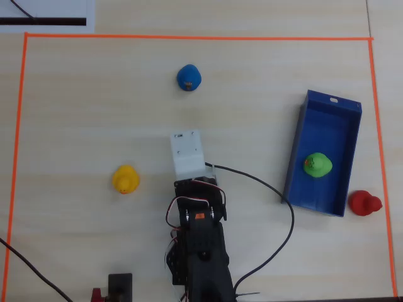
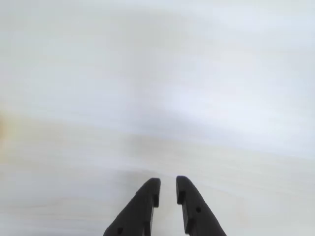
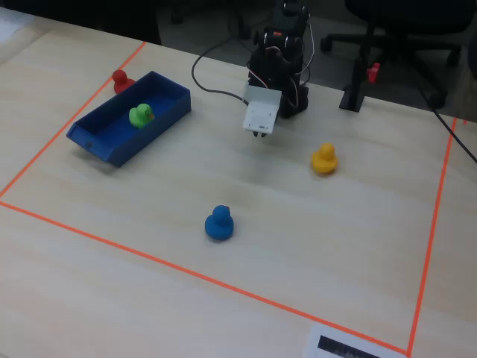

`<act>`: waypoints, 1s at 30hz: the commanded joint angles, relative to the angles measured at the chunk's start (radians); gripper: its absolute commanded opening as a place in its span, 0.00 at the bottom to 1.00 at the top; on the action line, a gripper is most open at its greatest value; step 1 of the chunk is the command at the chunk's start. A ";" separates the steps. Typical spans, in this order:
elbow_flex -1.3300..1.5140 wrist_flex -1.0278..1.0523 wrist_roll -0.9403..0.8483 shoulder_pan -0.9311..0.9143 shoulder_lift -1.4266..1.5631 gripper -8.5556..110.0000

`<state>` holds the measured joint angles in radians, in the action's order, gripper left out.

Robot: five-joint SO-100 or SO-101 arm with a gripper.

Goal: Grasp green duck and put it into box.

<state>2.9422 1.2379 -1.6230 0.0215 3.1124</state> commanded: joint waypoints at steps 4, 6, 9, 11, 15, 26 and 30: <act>0.064 0.067 -0.002 0.006 0.097 0.07; 0.084 0.117 -0.003 0.003 0.127 0.07; 0.110 0.129 0.012 -0.003 0.158 0.07; 0.114 0.129 0.014 -0.008 0.163 0.07; 0.161 0.117 0.006 -0.017 0.198 0.07; 0.169 0.110 0.018 -0.063 0.199 0.10; 0.169 0.110 0.018 -0.063 0.199 0.10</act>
<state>3.1002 1.3392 -1.6061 -0.0307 3.3134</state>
